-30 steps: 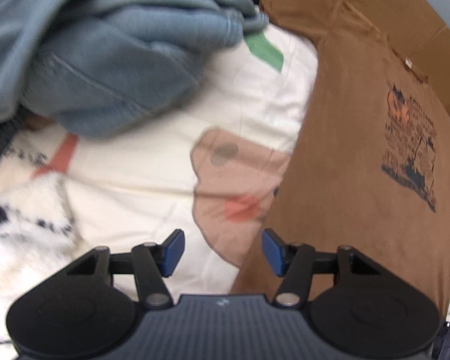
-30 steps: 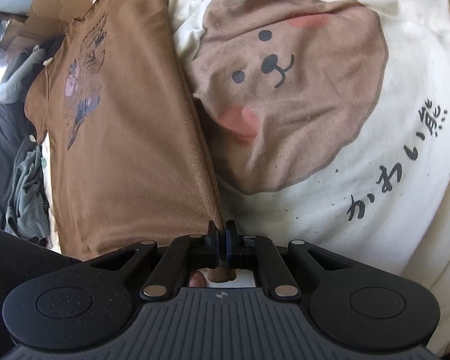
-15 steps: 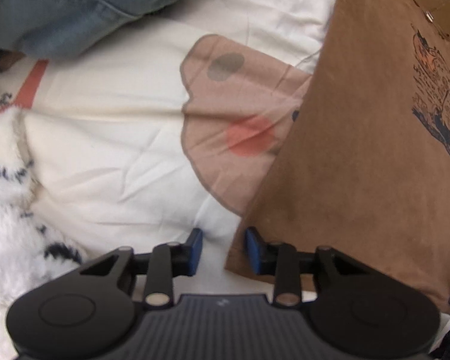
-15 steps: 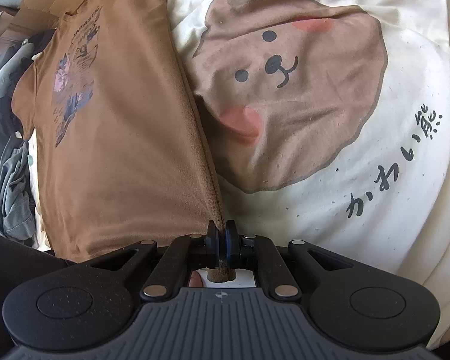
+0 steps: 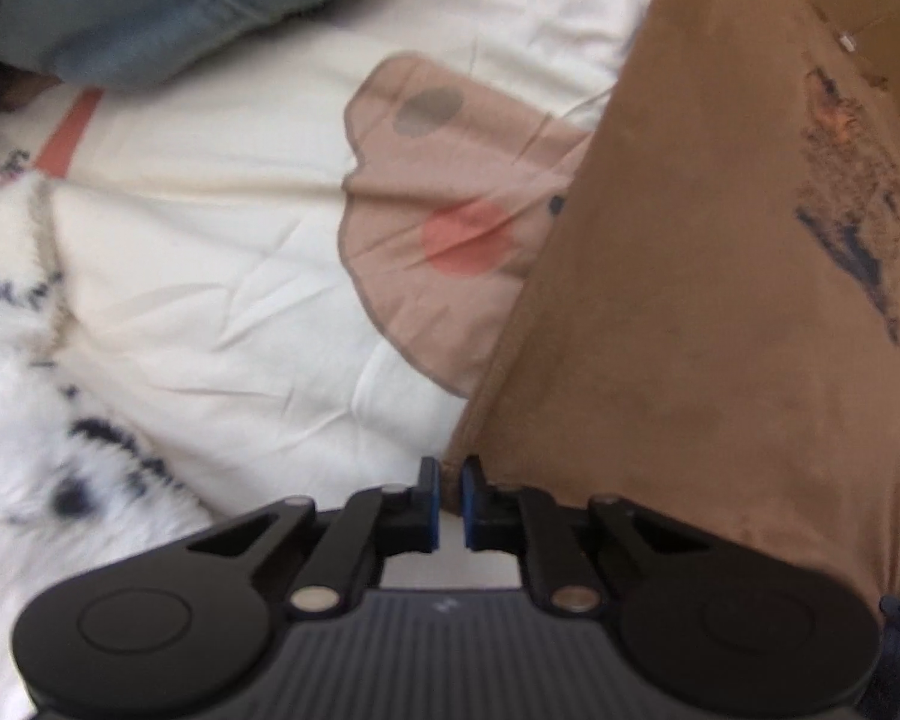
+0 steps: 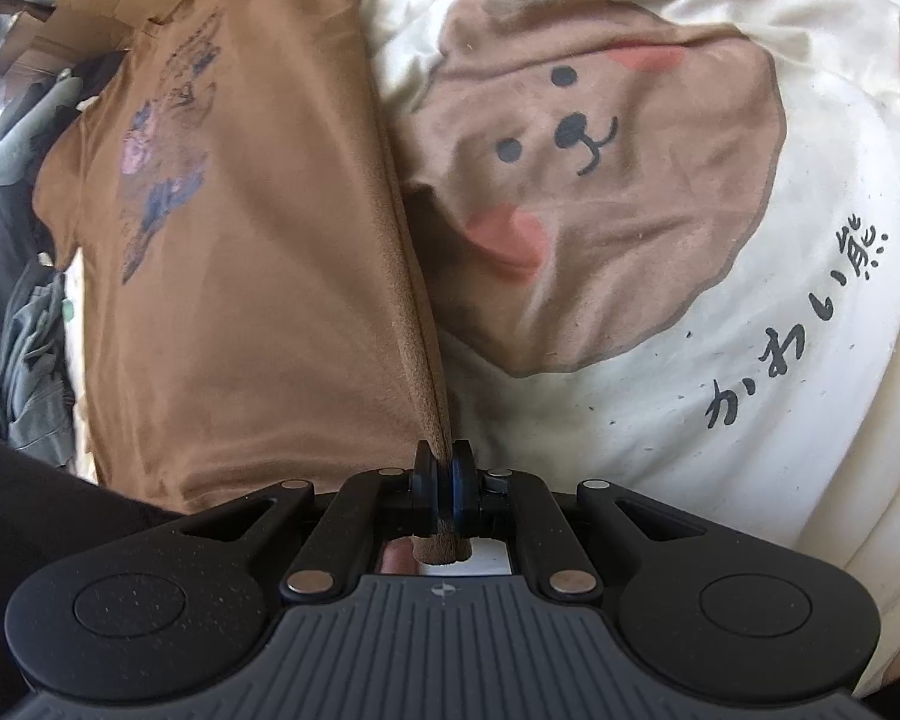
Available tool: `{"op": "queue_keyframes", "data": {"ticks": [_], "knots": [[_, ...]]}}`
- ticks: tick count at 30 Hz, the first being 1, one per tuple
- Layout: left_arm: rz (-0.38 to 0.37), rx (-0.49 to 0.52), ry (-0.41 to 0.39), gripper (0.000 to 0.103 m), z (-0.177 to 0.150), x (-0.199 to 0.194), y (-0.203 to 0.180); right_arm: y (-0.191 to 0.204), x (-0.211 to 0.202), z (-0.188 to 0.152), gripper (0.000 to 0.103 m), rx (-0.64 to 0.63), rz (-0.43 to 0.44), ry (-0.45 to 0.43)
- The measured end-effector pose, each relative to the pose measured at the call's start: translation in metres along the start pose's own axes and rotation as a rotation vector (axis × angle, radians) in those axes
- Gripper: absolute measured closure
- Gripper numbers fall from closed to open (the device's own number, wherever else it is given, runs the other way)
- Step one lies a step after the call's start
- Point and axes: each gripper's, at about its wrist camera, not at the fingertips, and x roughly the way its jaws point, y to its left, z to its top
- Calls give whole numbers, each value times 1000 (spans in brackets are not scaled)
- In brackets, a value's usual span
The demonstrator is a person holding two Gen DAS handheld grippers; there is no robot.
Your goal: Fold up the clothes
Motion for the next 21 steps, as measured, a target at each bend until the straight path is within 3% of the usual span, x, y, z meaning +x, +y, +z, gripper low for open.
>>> {"op": "queue_keyframes", "data": {"ticks": [8, 21], "knots": [[19, 60, -54, 97, -3, -53, 5, 5, -13, -3, 101, -7, 48, 8], [104, 43, 9, 97, 3, -1, 14, 3, 19, -10, 101, 30, -20, 71]]}}
